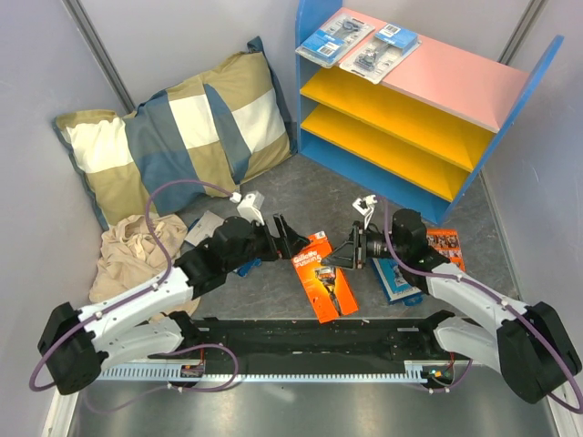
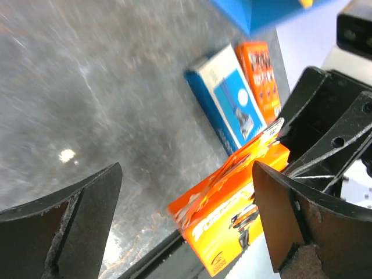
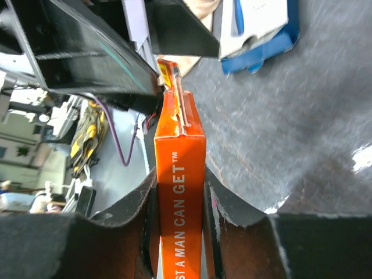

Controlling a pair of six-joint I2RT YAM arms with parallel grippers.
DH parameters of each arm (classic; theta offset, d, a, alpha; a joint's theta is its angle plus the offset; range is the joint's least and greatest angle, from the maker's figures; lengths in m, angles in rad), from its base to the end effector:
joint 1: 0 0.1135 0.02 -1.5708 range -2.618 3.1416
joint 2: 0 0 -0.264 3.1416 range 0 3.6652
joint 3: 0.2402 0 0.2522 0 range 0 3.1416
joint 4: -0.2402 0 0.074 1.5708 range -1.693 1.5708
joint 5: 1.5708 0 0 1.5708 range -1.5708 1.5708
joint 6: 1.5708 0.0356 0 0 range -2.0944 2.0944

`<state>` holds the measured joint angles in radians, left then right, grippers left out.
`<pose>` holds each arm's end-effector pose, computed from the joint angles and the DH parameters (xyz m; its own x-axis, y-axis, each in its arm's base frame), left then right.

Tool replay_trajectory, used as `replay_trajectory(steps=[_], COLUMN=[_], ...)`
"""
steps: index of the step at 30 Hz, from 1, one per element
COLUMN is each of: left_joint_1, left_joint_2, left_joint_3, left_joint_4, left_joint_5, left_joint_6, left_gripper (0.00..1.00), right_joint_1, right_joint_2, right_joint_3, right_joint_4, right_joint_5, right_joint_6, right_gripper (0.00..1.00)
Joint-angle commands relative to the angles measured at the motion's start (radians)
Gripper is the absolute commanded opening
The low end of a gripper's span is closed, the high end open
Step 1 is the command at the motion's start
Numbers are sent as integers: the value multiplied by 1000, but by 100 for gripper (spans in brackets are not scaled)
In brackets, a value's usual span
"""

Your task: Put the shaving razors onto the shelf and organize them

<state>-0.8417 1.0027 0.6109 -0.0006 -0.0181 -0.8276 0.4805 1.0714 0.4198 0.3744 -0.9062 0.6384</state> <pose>0.1527 -0.1700 0.2560 -0.7132 -0.3066 -0.6303 0.3094 0.6691 -0.6757 0.1795 0.1252 0.2181 -0.7648 0.0158 -0.6440 -0.6235 0.2335 0.7462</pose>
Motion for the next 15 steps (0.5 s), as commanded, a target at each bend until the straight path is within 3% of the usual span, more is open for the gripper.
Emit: replay_trajectory(steps=[1,10,15], left_joint_1=[10,33,53], left_joint_2=[-84,-73,-29], left_joint_3=[110,312,409], left_joint_4=[-104,-205,-222], left_joint_5=[-154,-123,-39], left_joint_6=[106,179,193], left_gripper=[100,100,100], right_joint_1=[1,-5,-13], right_joint_2=[-45,-102,-160], right_joint_3=[109,309,470], right_joint_4=[-106,-195,-281], right_joint_5=[61,222,436], right_joint_6=[-52,-11,-9], right_gripper=[11,9,7])
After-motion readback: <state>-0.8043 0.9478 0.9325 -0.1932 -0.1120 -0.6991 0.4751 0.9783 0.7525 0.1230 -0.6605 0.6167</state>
